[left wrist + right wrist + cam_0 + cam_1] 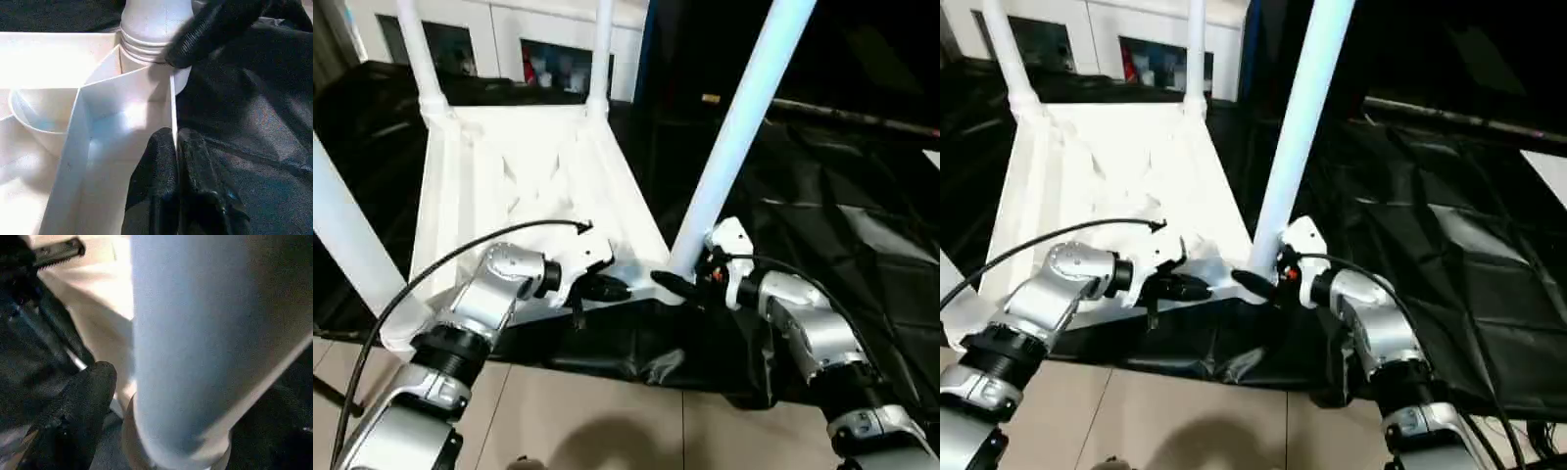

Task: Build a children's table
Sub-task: Rotate leg to tighten

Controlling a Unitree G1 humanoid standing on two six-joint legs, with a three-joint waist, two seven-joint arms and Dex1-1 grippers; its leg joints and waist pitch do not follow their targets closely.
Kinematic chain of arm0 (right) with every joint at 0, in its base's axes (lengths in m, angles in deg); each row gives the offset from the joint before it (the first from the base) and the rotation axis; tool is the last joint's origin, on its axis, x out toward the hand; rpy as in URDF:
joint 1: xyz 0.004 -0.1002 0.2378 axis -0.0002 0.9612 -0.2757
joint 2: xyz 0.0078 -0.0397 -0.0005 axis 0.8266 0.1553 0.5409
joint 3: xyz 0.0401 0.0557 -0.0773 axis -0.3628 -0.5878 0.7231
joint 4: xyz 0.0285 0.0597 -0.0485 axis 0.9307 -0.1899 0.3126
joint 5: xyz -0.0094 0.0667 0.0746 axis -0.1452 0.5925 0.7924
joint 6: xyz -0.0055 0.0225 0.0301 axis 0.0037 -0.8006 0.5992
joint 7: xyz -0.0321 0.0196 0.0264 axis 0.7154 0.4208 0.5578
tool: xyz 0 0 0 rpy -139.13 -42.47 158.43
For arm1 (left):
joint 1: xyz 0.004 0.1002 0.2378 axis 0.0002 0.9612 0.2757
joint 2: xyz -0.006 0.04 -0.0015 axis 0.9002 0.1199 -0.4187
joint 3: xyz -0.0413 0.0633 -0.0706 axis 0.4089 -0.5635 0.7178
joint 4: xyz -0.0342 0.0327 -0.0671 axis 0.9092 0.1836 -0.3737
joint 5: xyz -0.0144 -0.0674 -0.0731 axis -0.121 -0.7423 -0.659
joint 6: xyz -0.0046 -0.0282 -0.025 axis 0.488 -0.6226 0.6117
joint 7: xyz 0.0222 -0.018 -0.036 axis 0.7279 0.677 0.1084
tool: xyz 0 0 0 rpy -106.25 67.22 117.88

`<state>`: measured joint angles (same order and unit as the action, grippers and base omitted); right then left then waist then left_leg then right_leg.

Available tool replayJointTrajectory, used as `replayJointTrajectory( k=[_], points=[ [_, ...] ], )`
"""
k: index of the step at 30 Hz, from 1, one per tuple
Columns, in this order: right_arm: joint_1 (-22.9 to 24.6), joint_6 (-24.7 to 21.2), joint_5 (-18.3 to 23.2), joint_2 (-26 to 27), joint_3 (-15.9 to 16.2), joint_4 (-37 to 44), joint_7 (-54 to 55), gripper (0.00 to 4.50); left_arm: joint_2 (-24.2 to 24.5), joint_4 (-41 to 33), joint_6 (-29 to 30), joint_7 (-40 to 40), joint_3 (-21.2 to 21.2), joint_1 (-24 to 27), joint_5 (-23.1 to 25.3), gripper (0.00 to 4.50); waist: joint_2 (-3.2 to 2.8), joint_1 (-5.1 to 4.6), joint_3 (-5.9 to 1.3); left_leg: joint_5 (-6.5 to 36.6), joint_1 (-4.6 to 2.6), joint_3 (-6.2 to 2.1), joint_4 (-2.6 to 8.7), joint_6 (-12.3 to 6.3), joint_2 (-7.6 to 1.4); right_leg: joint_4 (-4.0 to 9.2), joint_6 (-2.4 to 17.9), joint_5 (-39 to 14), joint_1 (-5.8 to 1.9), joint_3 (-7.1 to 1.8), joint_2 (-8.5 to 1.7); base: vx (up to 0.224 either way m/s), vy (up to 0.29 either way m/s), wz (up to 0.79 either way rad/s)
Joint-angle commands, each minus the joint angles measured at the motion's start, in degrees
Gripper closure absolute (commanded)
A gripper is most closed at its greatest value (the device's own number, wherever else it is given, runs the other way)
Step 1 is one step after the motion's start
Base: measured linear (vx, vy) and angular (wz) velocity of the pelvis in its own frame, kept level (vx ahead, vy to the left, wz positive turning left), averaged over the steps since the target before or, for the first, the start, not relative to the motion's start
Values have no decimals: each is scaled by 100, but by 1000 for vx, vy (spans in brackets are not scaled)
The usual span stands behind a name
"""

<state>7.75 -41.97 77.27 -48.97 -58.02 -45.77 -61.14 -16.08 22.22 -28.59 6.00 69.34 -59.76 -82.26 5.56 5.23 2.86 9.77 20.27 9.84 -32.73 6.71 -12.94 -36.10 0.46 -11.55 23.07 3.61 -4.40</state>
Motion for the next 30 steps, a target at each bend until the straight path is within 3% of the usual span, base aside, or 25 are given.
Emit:
replayJointTrajectory(
  k=[1,9,13,19,20,22,23,24,26,27,30],
  points=[
    [50,40,-32,-71,9,-36,-30,78,-92,-116,-18,174,-57,118,-212,450,26,10,-345,745,4,62,310,-277,-25,407,1069,-692,-313,-248,-311,0,0,0],
    [26,36,-39,-57,-12,-113,38,157,-108,-154,32,203,-44,104,-268,450,9,0,-353,688,0,62,307,-274,-26,386,1113,-513,-312,-246,-297,0,0,0],
    [17,27,49,90,-208,-220,342,188,-178,-166,88,94,-32,101,-264,450,13,-7,-346,744,2,64,312,-260,-24,399,1107,-623,-307,-247,-305,0,0,0],
    [28,-5,11,525,-428,-443,1267,204,-619,275,291,-1038,2,-144,137,450,19,-11,-335,892,-14,57,330,-113,-24,454,965,-1036,-287,-250,-310,0,0,0],
    [57,4,-168,834,-421,-580,1976,204,-1042,649,471,-1844,76,-367,294,450,24,0,-343,865,-29,66,318,-91,-15,453,945,-1016,-279,-256,-306,0,0,0],
    [52,-2,-268,1064,-423,-664,2466,204,-1320,917,533,-2323,117,-526,368,450,-18,18,-314,1010,-62,69,329,-26,-10,493,905,-1265,-238,-261,-311,0,0,0],
    [15,-64,-241,1229,-495,-715,2752,204,-1456,1079,520,-2525,123,-617,399,450,-2,16,-325,1040,-55,66,336,-16,-10,504,867,-1311,-258,-261,-311,0,0,0],
    [-15,-106,-192,1330,-566,-743,2911,208,-1515,1159,506,-2603,116,-660,417,450,2,8,-335,1042,-19,46,343,7,-1,497,783,-1334,-285,-256,-309,0,0,0],
    [-115,-143,-107,1550,-720,-827,3217,230,-1627,1336,443,-2821,89,-756,480,450,-10,8,-349,1089,-32,49,332,-36,7,505,714,-1290,-260,-262,-307,0,0,0],
    [-188,-55,-207,1574,-637,-884,3267,236,-1676,1423,414,-2899,78,-801,501,450,-38,7,-345,1115,-20,34,346,-29,4,500,716,-1299,-271,-255,-309,0,0,0],
    [-307,81,-295,1590,-569,-973,3269,245,-1708,1512,318,-2931,65,-842,547,450,-39,5,-339,1214,-23,37,348,-38,5,528,693,-1330,-266,-247,-298,0,0,0]
  ],
)
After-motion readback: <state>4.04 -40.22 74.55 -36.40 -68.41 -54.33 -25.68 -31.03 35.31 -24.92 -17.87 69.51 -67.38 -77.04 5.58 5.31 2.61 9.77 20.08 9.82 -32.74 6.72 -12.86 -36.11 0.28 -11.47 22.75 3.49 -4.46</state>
